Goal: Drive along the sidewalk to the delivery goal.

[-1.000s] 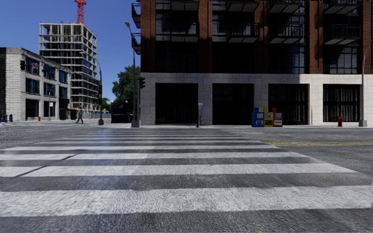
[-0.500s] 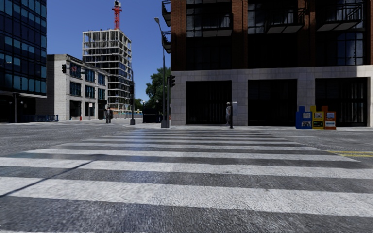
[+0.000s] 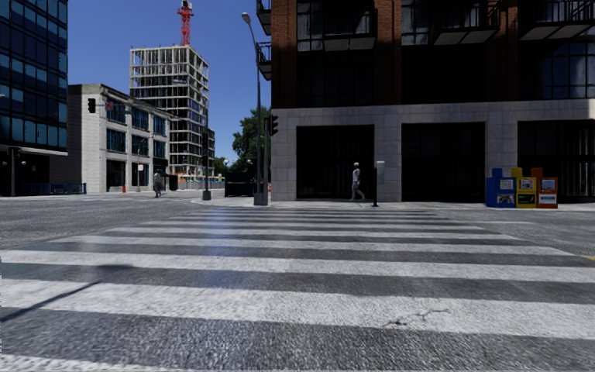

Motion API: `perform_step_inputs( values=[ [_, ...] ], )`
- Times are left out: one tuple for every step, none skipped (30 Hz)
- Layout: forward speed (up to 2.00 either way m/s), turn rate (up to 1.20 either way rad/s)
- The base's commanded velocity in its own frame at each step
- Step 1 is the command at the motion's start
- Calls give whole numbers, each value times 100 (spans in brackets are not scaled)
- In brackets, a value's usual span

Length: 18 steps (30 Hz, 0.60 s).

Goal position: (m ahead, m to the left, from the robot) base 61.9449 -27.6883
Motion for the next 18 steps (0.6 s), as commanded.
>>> perform_step_inputs(
  values=[
    [200, 0],
    [200, 0],
    [200, 0],
    [200, 0],
    [200, 0],
    [200, 0],
    [200, 0],
    [200, 0],
    [200, 0],
    [200, 0],
    [200, 0],
    [200, 0],
    [200, 0],
    [200, 0],
    [200, 0],
    [200, 0],
    [200, 0],
    [200, 0]
  ],
)
